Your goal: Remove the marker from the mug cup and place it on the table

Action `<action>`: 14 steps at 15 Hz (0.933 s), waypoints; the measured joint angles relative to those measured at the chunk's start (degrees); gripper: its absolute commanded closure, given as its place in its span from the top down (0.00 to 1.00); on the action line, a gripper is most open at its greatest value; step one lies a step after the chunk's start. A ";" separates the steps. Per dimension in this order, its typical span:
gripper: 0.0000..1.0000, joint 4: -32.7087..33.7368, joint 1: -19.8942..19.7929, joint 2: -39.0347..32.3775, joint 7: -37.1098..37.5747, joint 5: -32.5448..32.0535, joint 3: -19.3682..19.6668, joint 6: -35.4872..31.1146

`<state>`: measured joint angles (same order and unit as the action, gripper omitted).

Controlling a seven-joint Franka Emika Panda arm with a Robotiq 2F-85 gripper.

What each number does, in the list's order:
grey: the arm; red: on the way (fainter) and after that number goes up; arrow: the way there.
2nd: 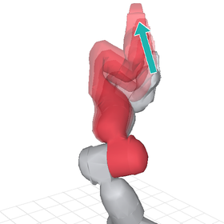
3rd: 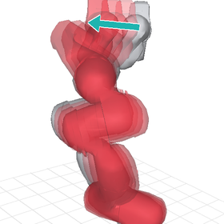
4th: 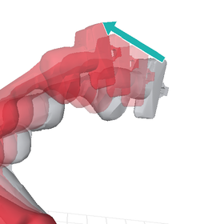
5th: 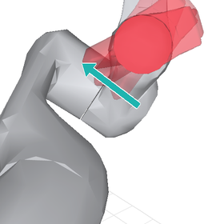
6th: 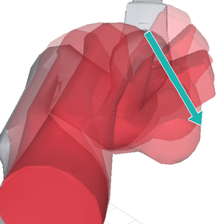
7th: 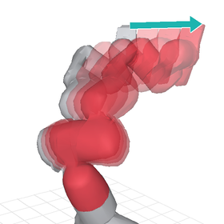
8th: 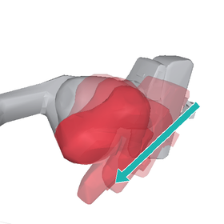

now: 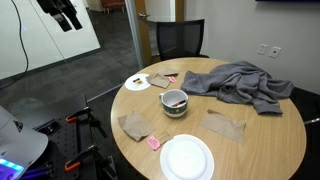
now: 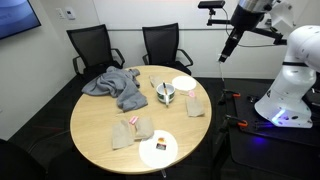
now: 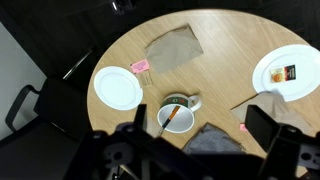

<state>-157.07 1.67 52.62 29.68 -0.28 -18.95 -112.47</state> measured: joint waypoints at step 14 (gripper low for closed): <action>1.00 0.63 -10.76 -22.02 21.28 -2.77 -0.75 -27.41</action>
<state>-156.44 -9.08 30.61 50.96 -3.05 -19.70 -139.87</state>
